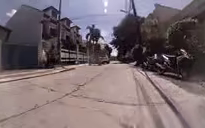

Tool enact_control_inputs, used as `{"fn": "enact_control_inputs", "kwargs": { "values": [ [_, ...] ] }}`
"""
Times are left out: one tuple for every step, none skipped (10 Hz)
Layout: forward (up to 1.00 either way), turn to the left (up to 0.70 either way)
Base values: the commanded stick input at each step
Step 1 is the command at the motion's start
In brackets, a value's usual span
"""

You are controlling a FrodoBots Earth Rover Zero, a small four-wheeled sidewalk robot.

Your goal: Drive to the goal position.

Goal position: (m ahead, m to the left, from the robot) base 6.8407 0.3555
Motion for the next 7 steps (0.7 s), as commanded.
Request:
{"fn": "enact_control_inputs", "kwargs": {
  "values": [
    [0.85,0.0],
    [0.85,0.0],
    [0.85,-0.05],
    [0.85,-0.27],
    [0.85,-0.2],
    [0.85,0.0],
    [0.85,0.0]
  ]
}}
